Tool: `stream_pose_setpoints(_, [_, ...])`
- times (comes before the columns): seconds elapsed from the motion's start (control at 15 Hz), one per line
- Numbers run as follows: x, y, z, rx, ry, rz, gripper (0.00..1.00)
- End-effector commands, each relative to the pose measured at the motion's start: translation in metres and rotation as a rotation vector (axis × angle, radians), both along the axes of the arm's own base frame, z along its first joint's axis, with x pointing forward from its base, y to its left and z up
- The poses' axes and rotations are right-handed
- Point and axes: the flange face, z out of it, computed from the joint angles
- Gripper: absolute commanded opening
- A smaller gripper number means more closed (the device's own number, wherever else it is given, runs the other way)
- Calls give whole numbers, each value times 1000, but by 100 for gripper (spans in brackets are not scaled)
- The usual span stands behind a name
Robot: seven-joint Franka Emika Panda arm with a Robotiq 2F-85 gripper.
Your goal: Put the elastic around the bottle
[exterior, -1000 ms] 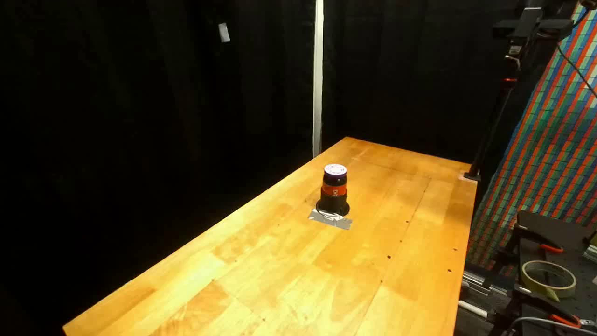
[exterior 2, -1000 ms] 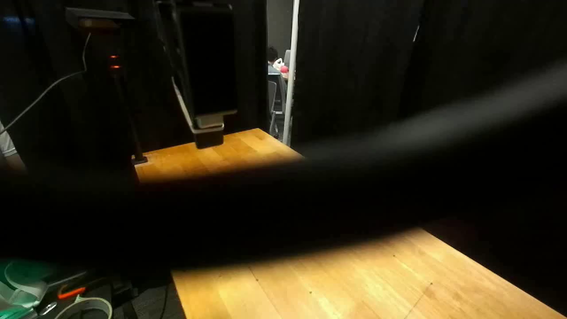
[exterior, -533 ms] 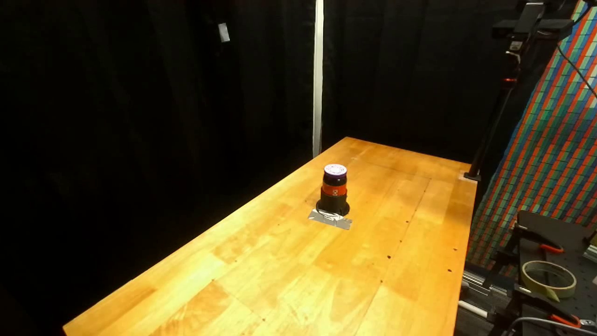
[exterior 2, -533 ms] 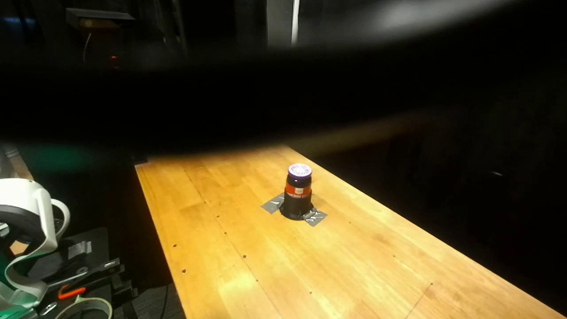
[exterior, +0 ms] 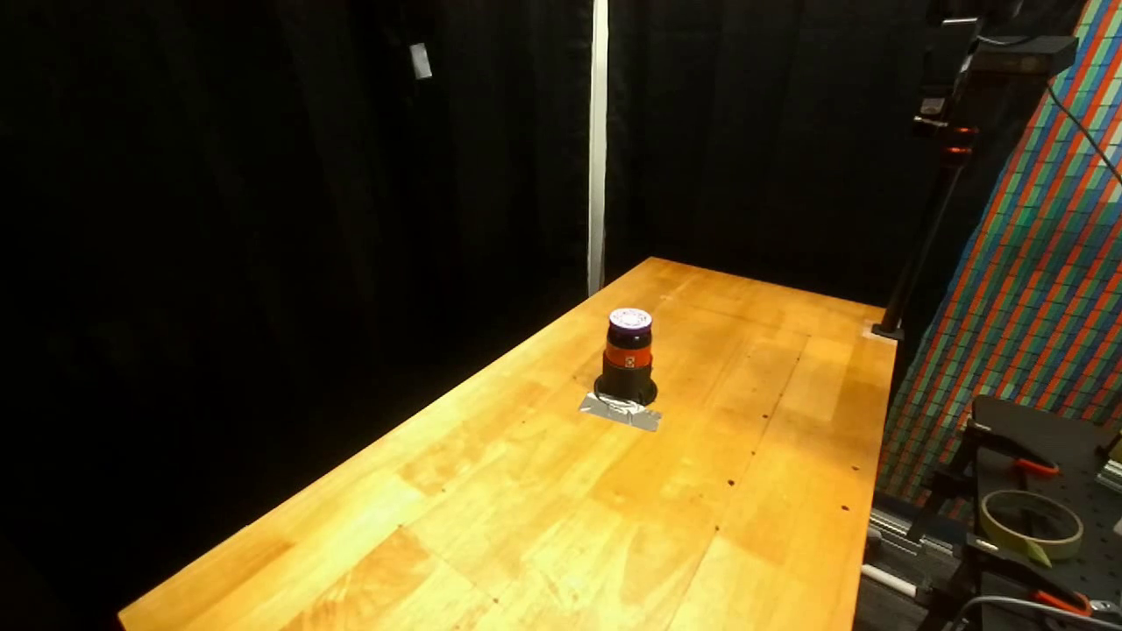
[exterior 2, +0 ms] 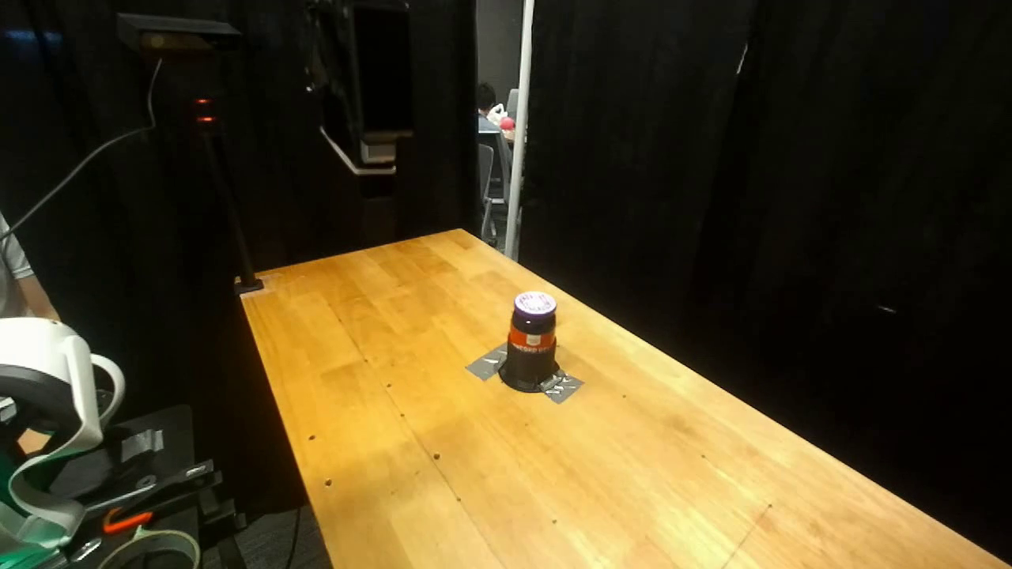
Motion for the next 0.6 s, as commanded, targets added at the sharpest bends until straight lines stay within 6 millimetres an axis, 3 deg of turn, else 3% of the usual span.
stream_pose_setpoints(0.0, [42,61,-4,-76,24,20,100])
stream_pose_setpoints(0.27, [83,123,-27,-129,11,52,100])
stream_pose_setpoints(0.53, [122,169,-60,-188,-18,55,100])
